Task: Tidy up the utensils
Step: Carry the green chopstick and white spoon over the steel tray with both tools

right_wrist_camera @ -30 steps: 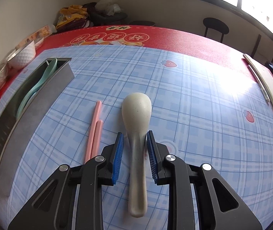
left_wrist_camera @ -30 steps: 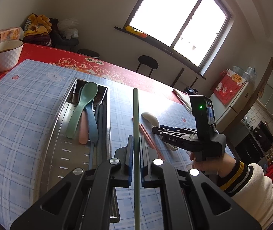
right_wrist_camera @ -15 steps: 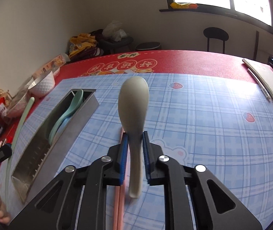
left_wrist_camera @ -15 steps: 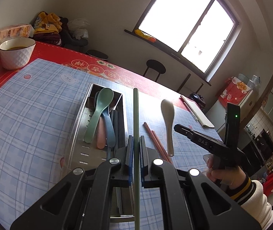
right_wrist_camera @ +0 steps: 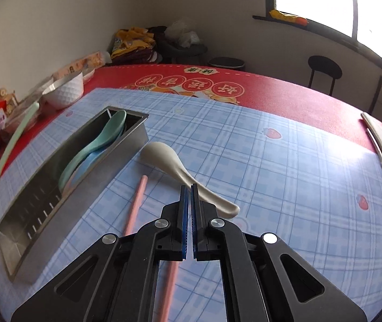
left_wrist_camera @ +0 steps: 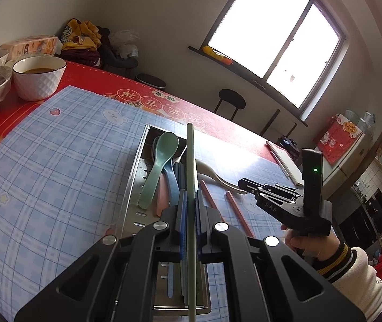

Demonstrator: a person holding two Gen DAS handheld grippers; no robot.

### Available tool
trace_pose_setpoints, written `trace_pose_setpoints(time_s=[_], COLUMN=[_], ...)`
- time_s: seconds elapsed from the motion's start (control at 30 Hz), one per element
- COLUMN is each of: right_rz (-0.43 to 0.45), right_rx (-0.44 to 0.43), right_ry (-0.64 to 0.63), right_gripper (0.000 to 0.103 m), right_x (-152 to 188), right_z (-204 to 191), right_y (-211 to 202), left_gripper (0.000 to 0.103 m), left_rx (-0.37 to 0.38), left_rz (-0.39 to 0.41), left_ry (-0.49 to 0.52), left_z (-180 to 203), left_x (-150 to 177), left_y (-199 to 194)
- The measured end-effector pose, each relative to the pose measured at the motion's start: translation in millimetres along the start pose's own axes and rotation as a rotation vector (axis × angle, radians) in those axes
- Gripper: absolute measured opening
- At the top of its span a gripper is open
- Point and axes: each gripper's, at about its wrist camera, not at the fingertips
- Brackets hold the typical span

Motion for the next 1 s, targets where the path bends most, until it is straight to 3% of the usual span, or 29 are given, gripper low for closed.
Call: trace_pose_setpoints(time_s=[0.1,0.23,0.43,0.63,1.0], right_rz=[-0.053,-0.12,-0.135,-0.096,-0.112], right_rx=[-0.001,-0.01,0.007,0.059,0.061], right_ry=[-0.157,-0.238,-0.256,-0.277,-0.274], right_gripper=[0.003,0.003,0.003,0.003,0.004], right_x=[-12,-24,-35,-41,-38], right_z=[-17,-29,-30,-27,-27], right_y=[18,41,50,38,45], left_gripper=[0.006,0.006,0.006,0.006,0.006], left_rx=[0.005,0.007,0.011,0.029,0.042], left_rz=[0.0,-0.005,-0.007,-0.006,-0.011], left_ry=[-0.003,-0.014,-0.027,-0.032,-0.038], left_z=[0,-4,-12,-13,-14], left_x=[0,1,-2,-5,-6], left_y=[1,3,5,4,5])
Point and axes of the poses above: each gripper's, at about its wrist camera, not at the fingertips, and y roughly the way its jaws point, z to its right, x to its underside, and after that the axes turned 11 degrees about -y, right-handed
